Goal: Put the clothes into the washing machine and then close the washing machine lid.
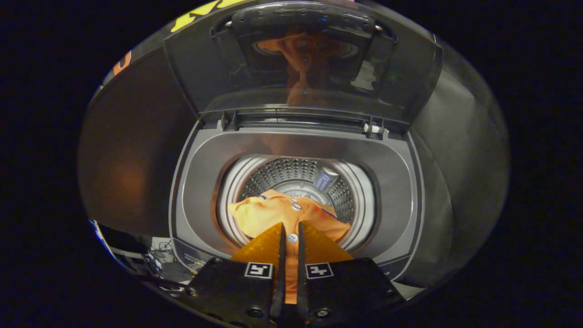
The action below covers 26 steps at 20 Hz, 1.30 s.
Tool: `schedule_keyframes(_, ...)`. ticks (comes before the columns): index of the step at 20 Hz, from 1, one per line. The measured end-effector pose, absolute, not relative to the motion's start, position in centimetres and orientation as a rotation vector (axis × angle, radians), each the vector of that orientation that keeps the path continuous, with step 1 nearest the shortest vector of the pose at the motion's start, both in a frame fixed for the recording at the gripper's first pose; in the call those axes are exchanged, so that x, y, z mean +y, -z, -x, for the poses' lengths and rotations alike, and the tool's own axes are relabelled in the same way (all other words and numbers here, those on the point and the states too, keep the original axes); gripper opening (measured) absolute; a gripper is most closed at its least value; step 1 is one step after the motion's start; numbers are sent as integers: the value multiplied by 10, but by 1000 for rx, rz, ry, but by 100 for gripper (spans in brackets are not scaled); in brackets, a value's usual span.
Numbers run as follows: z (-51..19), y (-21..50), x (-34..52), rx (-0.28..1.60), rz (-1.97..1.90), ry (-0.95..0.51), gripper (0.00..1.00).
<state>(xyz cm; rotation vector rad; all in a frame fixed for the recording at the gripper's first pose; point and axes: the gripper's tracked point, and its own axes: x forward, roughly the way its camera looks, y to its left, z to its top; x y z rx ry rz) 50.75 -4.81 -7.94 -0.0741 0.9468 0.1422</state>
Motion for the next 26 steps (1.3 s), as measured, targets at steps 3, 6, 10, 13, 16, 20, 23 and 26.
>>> schedule_keyframes(3,-504,81,-48,937,74,-153,49)
schedule_keyframes(6,-500,81,-51,921,86,-136,67)
schedule_keyframes(10,-492,83,-58,921,76,-116,67)
schedule_keyframes(13,-490,80,-62,900,73,-112,67)
schedule_keyframes(16,-485,73,-64,859,78,-126,67)
schedule_keyframes(20,-483,48,-73,768,106,-126,67)
schedule_keyframes(23,-480,23,-73,695,119,-157,67)
schedule_keyframes(26,-473,-11,-79,597,166,-161,67)
